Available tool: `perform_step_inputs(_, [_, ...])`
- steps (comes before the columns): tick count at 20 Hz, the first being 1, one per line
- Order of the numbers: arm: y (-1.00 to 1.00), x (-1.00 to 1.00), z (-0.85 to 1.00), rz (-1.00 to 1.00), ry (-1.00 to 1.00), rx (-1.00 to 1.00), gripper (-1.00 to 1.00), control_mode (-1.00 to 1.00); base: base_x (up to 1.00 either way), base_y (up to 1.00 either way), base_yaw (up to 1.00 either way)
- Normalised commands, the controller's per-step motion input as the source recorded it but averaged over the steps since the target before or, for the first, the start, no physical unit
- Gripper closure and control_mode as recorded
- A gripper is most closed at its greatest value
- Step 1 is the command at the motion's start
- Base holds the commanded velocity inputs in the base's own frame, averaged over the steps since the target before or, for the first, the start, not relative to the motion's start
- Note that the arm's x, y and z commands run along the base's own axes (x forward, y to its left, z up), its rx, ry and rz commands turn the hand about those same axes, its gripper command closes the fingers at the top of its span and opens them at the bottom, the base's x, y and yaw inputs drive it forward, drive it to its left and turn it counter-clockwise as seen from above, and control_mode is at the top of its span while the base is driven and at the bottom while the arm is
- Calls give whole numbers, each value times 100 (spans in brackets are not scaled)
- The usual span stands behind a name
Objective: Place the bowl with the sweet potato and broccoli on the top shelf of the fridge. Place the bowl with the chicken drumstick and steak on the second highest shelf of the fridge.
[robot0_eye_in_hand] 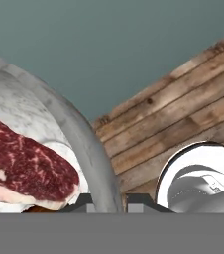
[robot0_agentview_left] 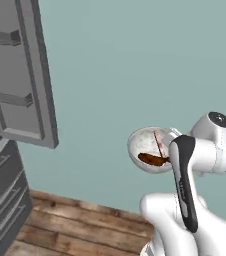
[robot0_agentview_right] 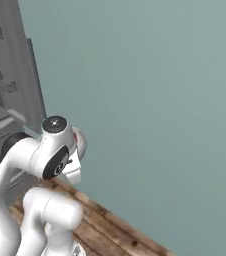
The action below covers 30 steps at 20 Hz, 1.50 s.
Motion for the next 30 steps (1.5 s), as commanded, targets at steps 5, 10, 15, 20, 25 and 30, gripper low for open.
perform_step_inputs(5, [0, 0, 0, 0, 0, 0, 100, 100, 44, -7, 94])
perform_step_inputs(10, [0, 0, 0, 0, 0, 0, 100, 100, 49, -10, 94])
perform_step_inputs(15, [0, 0, 0, 0, 0, 0, 100, 100, 86, -11, 79])
perform_step_inputs(20, [0, 0, 0, 0, 0, 0, 100, 100, 99, -16, 22])
perform_step_inputs(25, [0, 0, 0, 0, 0, 0, 100, 100, 93, -32, 9])
perform_step_inputs(30, [0, 0, 0, 0, 0, 0, 100, 100, 95, -31, 20])
